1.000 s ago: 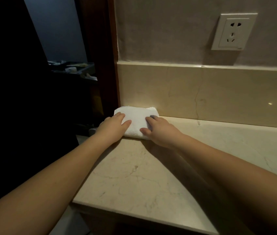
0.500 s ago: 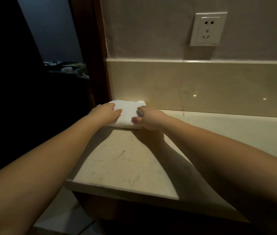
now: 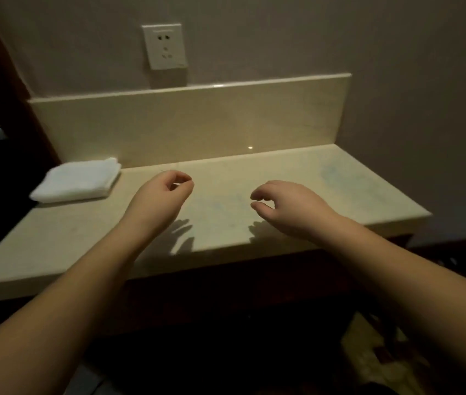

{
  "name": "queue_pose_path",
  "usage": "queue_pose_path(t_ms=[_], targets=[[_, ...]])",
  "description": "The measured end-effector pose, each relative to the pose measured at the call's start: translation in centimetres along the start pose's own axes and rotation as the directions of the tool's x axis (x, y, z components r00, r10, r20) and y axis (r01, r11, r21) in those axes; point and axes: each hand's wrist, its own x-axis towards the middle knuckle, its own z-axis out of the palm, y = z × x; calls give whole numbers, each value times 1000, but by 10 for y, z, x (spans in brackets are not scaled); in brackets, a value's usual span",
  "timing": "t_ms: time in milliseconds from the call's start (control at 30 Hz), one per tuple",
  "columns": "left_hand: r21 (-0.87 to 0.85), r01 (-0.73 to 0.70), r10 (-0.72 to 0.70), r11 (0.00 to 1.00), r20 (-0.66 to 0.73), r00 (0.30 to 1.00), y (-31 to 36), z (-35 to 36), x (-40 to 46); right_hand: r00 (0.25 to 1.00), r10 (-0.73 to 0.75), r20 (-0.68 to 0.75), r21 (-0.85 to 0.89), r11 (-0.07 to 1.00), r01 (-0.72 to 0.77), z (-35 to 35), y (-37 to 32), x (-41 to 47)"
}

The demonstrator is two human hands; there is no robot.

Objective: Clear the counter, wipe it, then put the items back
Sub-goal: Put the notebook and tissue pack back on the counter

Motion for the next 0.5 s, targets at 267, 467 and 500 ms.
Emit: queue_pose_path(t_ms=[267,467,500], targets=[[-142,-34,79,989,324,943,113,166,-112,937,350,-9,170,924,-344,-26,119,-226],[-97,-151,180,984,515,838,170,273,-175,743,669,-20,183,733,-655,-23,177,-380],[-101,-179,205,979,540,816,177,291,-186,705,709,-19,191,694,-694,-22,183,-402]])
